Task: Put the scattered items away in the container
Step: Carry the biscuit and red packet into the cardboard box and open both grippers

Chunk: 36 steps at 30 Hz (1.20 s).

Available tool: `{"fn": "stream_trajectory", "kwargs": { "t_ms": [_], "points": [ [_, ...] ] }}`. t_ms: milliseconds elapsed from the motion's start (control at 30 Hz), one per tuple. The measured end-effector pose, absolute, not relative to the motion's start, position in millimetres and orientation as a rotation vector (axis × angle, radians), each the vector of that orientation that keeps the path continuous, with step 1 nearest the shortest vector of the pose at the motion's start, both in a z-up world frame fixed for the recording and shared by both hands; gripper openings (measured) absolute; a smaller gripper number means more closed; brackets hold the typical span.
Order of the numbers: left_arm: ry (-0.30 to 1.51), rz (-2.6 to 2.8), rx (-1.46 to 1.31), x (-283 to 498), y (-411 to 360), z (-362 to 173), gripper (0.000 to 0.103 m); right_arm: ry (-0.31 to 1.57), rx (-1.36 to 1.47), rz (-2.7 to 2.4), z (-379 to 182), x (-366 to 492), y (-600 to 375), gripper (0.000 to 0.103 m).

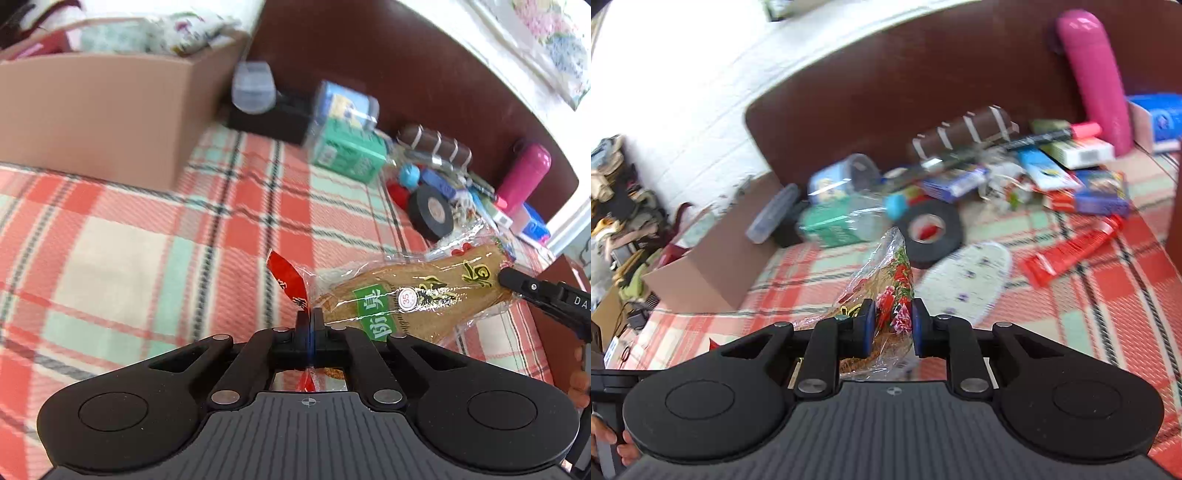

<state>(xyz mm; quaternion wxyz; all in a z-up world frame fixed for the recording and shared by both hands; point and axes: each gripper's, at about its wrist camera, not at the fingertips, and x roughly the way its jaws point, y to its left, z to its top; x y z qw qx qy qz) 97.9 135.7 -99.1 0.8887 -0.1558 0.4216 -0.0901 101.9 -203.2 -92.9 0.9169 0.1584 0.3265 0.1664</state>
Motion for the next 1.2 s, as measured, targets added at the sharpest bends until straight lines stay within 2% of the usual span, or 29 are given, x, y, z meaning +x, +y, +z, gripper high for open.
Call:
{"fn": "stream_trajectory", "kwargs": {
  "t_ms": [333, 767, 1000, 1200],
  "points": [
    [0.705, -0.058, -0.317, 91, 210, -35, 0.000, 0.619, 0.312, 0.503, -50, 132, -132, 0.022],
    [0.559, 0.132, -0.324, 149, 326, 43, 0.000, 0.525, 0.295, 0.630, 10, 208, -4, 0.022],
    [0.534, 0.195, -0.331, 212, 381, 57, 0.000, 0.510, 0.276, 0.644, 23, 257, 56, 0.022],
    [0.540, 0.241, -0.342, 271, 414, 38, 0.000, 0.516, 0.250, 0.644, 13, 297, 95, 0.022]
  ]
}}
